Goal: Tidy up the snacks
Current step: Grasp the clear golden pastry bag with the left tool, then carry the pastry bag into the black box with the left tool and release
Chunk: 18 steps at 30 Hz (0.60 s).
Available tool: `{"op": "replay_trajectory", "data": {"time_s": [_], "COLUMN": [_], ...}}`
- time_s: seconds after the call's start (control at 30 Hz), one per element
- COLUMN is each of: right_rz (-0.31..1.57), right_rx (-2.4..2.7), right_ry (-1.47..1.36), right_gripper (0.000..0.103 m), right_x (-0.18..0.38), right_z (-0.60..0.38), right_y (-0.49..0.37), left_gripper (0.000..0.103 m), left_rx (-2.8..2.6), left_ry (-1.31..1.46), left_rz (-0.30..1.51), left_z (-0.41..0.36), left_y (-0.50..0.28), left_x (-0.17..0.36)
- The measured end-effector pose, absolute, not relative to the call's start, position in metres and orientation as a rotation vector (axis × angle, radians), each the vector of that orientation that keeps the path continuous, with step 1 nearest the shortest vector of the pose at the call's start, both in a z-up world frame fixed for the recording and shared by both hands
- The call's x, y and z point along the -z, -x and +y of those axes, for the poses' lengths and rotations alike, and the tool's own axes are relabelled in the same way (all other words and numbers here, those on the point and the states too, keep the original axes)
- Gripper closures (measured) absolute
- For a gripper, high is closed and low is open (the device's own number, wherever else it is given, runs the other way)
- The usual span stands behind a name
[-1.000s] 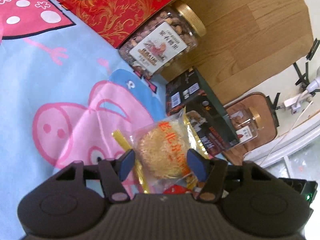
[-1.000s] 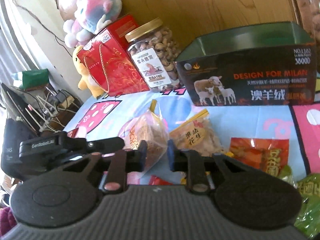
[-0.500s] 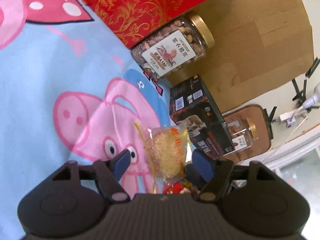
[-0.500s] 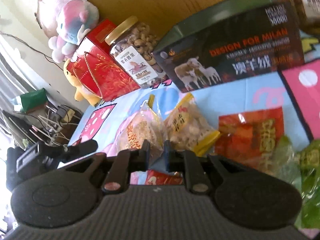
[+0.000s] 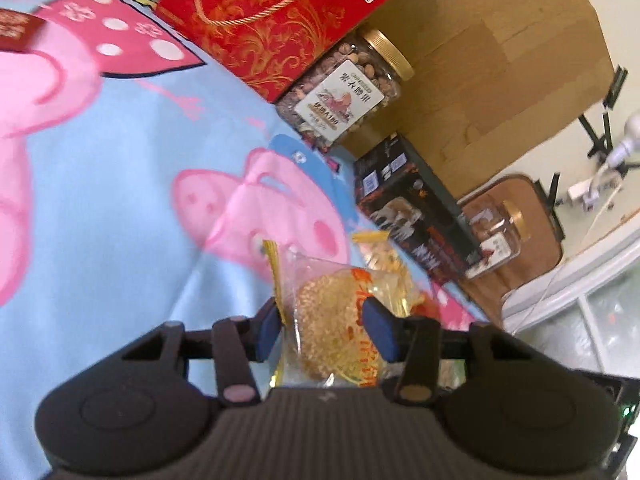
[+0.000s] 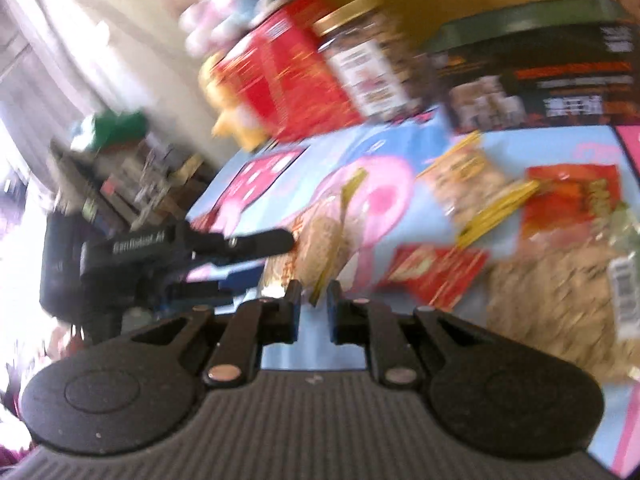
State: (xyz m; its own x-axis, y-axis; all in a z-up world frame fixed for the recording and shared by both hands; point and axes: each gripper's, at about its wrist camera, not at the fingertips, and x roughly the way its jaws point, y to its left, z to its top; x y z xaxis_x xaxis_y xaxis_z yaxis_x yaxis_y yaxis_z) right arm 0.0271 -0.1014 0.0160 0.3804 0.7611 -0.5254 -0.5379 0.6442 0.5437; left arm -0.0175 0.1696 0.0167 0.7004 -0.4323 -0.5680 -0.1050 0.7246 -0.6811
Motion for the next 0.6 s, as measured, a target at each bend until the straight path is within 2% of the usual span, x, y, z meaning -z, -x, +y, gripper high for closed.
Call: {"op": "replay_trajectory", "data": {"time_s": [0.13, 0.2, 0.33, 0.47, 0.6], "right_rz": [0.89, 0.904, 0.909, 0.841, 0.809], "right_rx": [-0.901, -0.905, -0.877, -0.808, -0.784], "right_ry": [-0.244, -0.224, -0.217, -0.2, -0.227], "right_gripper": [0.087, 0.08, 0.077, 0.056, 0.051], "right_x": [-0.004, 0.0, 0.0, -0.007, -0.004], "right_z": [-0.095, -0.095, -0.098, -0.104, -0.112], "right_y": [-0.003, 0.006, 0.013, 0.02, 0.022], "left_gripper": [0.06, 0.06, 0.06, 0.058, 0.058], "left_rx": [0.176, 0.166, 0.175, 0.17, 0.174], "left_ry": [0.714, 0.694, 0.674, 0.656, 0.651], "left_rz": [0.816, 0.815, 0.819, 0.811, 0.806], "left_z": [0.167, 0.164, 0.158, 0.157, 0.158], "left_y": [0.045, 0.055, 0.059, 0.065, 0.068], "left_x": [-0.015, -0.015, -0.015, -0.013, -0.013]}}
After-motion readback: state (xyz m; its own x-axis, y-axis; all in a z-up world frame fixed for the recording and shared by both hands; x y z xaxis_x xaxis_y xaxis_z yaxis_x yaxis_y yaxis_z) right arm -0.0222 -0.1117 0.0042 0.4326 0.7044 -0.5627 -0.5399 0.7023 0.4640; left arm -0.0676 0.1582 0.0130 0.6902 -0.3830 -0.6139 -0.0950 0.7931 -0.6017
